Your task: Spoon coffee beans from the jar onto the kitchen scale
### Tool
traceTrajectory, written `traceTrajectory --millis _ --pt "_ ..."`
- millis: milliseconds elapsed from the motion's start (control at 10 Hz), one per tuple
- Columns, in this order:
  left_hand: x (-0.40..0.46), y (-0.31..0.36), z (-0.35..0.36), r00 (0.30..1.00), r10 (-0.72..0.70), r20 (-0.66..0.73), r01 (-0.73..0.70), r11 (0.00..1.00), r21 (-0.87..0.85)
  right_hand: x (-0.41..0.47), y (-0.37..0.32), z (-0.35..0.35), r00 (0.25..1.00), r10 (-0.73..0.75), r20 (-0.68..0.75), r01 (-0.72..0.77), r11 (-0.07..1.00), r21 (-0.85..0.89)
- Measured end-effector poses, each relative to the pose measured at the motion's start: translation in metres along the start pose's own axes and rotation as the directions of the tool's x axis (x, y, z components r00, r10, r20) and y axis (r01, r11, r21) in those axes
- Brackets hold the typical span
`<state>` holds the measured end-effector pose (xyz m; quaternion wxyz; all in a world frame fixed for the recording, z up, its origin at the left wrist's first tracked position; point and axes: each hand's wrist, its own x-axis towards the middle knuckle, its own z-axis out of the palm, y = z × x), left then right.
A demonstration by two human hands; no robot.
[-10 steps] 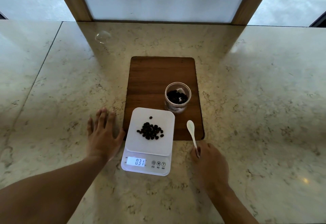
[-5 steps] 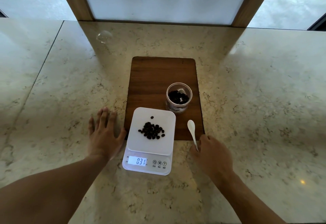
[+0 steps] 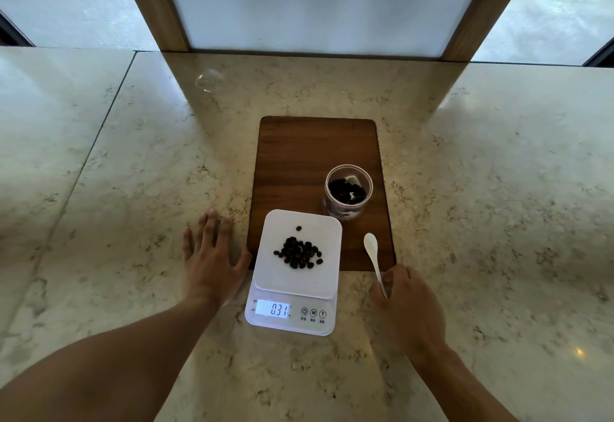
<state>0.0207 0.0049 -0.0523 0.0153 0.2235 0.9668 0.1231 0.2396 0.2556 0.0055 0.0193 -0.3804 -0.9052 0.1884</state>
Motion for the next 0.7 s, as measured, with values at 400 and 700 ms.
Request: traceTrajectory --millis 400,700 --pt "0.040 0.001 -0.063 0.910 -0.051 0.412 0.024 0.997 0.071 0.031 -0.024 -0.038 0.966 0.028 0.256 0.033 0.973 -0.230" --pt "0.086 0.034 -0.159 0.945 -0.009 0.327 -0.032 0.992 0.119 0.088 -0.069 -0.120 0.974 -0.099 0.202 0.102 0.995 -0.005"
